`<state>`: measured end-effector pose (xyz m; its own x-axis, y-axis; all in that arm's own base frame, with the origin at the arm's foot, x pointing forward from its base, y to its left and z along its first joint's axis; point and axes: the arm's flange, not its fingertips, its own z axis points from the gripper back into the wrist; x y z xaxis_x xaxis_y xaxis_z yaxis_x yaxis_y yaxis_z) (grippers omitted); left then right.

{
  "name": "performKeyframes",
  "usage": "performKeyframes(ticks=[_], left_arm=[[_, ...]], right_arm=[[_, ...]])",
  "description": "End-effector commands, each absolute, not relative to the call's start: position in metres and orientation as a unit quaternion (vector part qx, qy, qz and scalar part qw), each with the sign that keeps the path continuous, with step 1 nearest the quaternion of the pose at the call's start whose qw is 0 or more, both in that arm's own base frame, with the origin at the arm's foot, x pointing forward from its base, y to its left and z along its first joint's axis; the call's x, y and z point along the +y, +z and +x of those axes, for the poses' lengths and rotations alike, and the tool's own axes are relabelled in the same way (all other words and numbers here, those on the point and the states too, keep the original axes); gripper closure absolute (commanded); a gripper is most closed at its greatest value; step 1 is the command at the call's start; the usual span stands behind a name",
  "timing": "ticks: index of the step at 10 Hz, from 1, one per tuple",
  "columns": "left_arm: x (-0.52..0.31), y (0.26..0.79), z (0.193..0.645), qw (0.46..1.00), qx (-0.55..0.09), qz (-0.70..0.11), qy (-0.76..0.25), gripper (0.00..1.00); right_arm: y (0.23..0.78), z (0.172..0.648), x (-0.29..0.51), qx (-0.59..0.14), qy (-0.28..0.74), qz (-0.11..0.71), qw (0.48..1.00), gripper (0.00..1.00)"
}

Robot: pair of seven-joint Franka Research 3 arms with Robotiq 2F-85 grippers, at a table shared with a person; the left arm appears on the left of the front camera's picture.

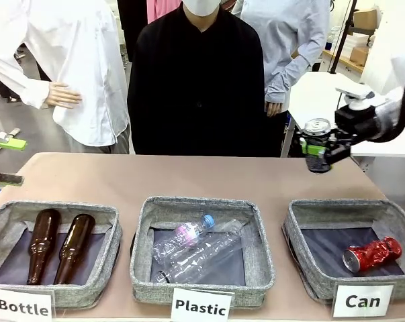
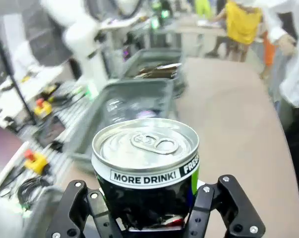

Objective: Sort the can waste into the basket.
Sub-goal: Pick up the can waste from the table and place it in the right Fabric basket.

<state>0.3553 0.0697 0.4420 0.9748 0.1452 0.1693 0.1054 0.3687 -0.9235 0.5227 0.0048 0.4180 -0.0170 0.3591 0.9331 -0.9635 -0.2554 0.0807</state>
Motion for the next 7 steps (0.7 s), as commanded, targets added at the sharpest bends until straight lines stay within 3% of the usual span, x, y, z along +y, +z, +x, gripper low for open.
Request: performKeyframes(ticks=[1, 4, 7], left_arm=[[0.071, 0.444, 0.352, 0.819, -0.108, -0.564, 0.011, 0.0], [0.071, 0.444, 0.352, 0.819, -0.108, -0.564, 0.011, 0.0], [0.071, 0.444, 0.352, 0.819, -0.108, -0.564, 0.011, 0.0]], right_arm=[[0.438, 0.463, 0.002, -0.237, 0.705, 0.41, 0.528, 1.0], [0.429, 0.399, 0.0, -0.1, 0.758, 0.298, 0.572, 1.0], [0.413, 0.389, -0.007, -0.047, 0.744, 0.293, 0.599, 1.0]])
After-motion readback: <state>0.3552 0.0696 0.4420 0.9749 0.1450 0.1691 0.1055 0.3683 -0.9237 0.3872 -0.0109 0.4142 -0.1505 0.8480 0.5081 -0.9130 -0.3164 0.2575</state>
